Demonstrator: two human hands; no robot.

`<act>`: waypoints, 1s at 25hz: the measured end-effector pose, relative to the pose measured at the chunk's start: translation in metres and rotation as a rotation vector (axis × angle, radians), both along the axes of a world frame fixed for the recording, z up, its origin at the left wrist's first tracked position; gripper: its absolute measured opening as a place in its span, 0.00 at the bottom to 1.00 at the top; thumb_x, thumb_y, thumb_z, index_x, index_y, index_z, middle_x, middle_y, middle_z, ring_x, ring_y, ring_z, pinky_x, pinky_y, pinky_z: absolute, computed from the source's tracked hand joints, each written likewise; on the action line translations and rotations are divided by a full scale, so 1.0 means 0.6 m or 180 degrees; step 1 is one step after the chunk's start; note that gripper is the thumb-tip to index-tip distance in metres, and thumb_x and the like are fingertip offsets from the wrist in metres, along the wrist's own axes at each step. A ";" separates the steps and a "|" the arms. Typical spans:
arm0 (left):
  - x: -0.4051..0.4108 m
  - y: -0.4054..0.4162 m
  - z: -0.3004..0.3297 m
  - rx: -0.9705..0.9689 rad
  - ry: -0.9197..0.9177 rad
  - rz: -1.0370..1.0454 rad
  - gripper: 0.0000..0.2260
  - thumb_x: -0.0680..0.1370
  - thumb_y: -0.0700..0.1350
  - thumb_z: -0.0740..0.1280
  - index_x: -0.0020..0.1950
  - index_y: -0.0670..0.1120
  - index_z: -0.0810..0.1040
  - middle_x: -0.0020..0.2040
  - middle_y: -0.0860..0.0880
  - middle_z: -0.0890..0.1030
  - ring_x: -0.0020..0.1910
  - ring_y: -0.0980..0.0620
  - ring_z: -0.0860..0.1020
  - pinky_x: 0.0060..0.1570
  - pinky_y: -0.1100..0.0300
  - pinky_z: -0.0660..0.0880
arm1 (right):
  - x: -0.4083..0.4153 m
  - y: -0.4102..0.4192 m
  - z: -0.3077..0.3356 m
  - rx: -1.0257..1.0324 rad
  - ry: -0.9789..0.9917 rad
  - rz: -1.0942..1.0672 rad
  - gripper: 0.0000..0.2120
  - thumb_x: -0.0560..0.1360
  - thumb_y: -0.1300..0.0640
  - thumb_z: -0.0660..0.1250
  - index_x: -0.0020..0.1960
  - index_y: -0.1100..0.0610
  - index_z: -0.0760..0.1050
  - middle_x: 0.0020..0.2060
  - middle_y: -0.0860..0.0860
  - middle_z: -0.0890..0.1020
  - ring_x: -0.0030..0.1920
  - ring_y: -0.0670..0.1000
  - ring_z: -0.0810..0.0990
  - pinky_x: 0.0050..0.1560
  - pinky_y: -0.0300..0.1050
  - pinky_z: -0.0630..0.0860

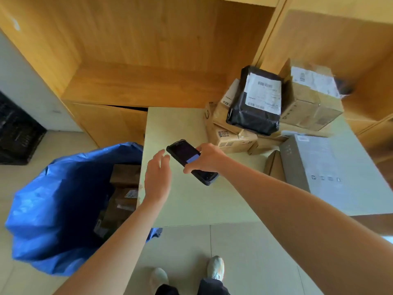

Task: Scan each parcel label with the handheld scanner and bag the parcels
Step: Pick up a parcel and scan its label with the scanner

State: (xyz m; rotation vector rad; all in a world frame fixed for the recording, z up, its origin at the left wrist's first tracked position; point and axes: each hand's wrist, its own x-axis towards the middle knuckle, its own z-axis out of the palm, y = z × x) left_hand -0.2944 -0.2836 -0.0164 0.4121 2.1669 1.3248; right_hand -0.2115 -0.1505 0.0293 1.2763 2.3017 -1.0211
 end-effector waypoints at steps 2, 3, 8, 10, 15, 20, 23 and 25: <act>0.046 0.032 0.010 -0.0082 -0.0017 -0.0066 0.16 0.83 0.50 0.54 0.67 0.50 0.73 0.62 0.51 0.76 0.61 0.50 0.74 0.56 0.57 0.67 | 0.053 0.033 0.009 0.0130 -0.0064 0.0117 0.29 0.65 0.42 0.80 0.60 0.56 0.78 0.46 0.52 0.82 0.47 0.54 0.83 0.43 0.44 0.79; 0.070 0.049 0.017 -0.0108 -0.0056 -0.0090 0.14 0.82 0.49 0.55 0.64 0.49 0.74 0.58 0.51 0.77 0.57 0.51 0.74 0.53 0.56 0.67 | 0.080 0.050 0.012 0.0188 -0.0073 0.0158 0.30 0.65 0.42 0.80 0.60 0.56 0.77 0.48 0.53 0.83 0.48 0.54 0.84 0.45 0.45 0.81; 0.197 0.132 0.026 -0.0068 -0.0238 0.0028 0.10 0.81 0.49 0.55 0.58 0.51 0.74 0.52 0.51 0.77 0.53 0.49 0.75 0.50 0.53 0.69 | 0.212 0.134 0.035 0.0377 -0.0028 0.0482 0.32 0.65 0.42 0.79 0.62 0.55 0.75 0.49 0.52 0.82 0.47 0.53 0.82 0.40 0.43 0.81; 0.244 0.163 0.024 -0.0003 -0.0281 0.0051 0.11 0.82 0.49 0.53 0.56 0.51 0.74 0.54 0.50 0.78 0.56 0.47 0.75 0.55 0.50 0.72 | 0.264 0.167 0.044 0.0421 0.0020 0.0513 0.32 0.65 0.42 0.80 0.62 0.54 0.75 0.48 0.52 0.81 0.46 0.53 0.81 0.37 0.40 0.77; 0.361 0.232 0.050 0.0165 -0.0440 -0.0002 0.16 0.81 0.52 0.51 0.58 0.51 0.76 0.58 0.49 0.79 0.59 0.49 0.76 0.64 0.45 0.72 | 0.395 0.242 0.065 0.0349 -0.0054 0.0311 0.20 0.66 0.43 0.79 0.49 0.52 0.76 0.42 0.50 0.78 0.41 0.50 0.78 0.41 0.41 0.77; 0.439 0.281 0.063 0.0054 -0.0358 -0.0619 0.15 0.82 0.52 0.60 0.65 0.49 0.76 0.58 0.53 0.78 0.58 0.54 0.75 0.52 0.61 0.71 | 0.517 0.287 0.064 0.0323 0.0218 -0.0277 0.28 0.66 0.46 0.80 0.62 0.53 0.76 0.49 0.51 0.80 0.45 0.51 0.80 0.38 0.39 0.77; 0.472 0.308 0.062 -0.0151 -0.0505 -0.0967 0.20 0.78 0.57 0.67 0.67 0.51 0.74 0.61 0.54 0.77 0.58 0.54 0.75 0.47 0.63 0.68 | 0.575 0.300 0.044 0.0359 0.0440 -0.0777 0.33 0.65 0.45 0.81 0.67 0.53 0.76 0.51 0.50 0.80 0.47 0.52 0.79 0.37 0.39 0.75; 0.486 0.319 0.055 -0.0277 -0.0472 -0.1168 0.27 0.76 0.59 0.69 0.72 0.51 0.70 0.65 0.53 0.74 0.62 0.52 0.74 0.53 0.61 0.67 | 0.602 0.304 0.026 0.0195 0.0665 -0.1149 0.36 0.64 0.46 0.82 0.69 0.52 0.75 0.52 0.49 0.80 0.48 0.51 0.80 0.38 0.39 0.74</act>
